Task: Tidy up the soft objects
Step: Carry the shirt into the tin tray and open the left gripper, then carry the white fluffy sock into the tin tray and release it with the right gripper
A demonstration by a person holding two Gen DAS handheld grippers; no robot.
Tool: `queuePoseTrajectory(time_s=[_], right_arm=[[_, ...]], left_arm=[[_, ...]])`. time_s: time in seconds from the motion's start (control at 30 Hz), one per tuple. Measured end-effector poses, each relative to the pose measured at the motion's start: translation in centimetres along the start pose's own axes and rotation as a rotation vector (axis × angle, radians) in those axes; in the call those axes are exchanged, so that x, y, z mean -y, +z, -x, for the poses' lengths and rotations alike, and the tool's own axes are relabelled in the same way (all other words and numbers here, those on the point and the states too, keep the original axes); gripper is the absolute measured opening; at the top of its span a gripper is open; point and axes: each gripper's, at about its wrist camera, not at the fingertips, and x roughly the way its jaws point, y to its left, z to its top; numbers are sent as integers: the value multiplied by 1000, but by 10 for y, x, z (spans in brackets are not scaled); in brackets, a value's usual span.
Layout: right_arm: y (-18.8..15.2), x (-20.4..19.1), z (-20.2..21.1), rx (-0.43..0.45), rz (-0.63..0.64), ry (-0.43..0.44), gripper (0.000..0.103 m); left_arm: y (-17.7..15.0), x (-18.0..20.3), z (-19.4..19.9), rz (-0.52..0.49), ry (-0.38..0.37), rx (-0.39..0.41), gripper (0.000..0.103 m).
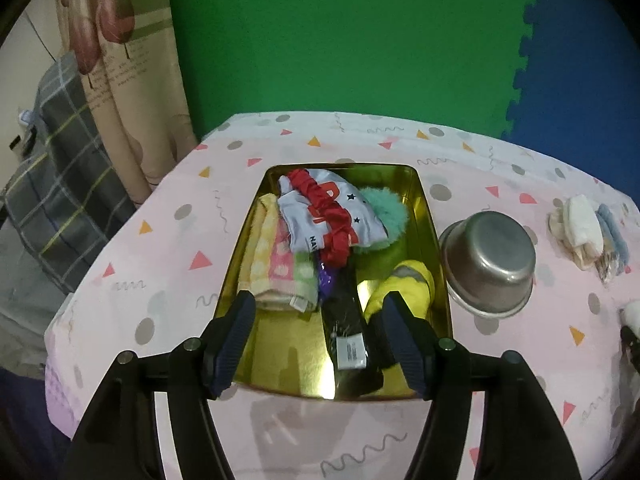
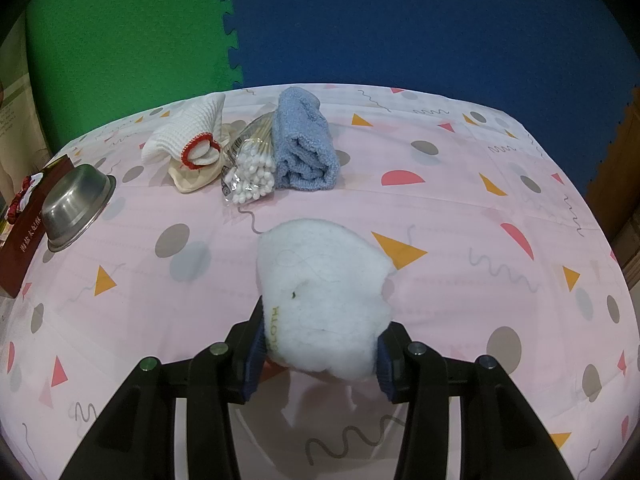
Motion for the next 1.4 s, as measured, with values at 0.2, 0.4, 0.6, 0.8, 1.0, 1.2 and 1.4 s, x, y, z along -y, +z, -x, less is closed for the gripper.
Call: queuePoseTrajectory(time_s=[0.2,0.4,0.6,0.8,1.0,1.2,1.4], right_arm=[[0,0,0,-1,7,-5,46],[1,0,-1,-3,12,-8,46],[1,0,-1,-4,19,-17,46],[1,-1,-1,-4,25,-24,46],[1,-2,-1,-4,30,-28,45],[0,-4,0,-3,39,-40,44],[0,-7,1,3,45,-58,43]], left_arm=[[-16,-3,12,-1,17,29,68],[-21,-12,13,40,-14,22,69],[-22,-19,11,65,-17,9,70],[-23,-25,8,80,-20,-1,72],[-23,-30,5,106,-28,-6,73],[-23,-34,-3,116,-20,-24,73],[-25,-34,-5,103,12,-22,73]])
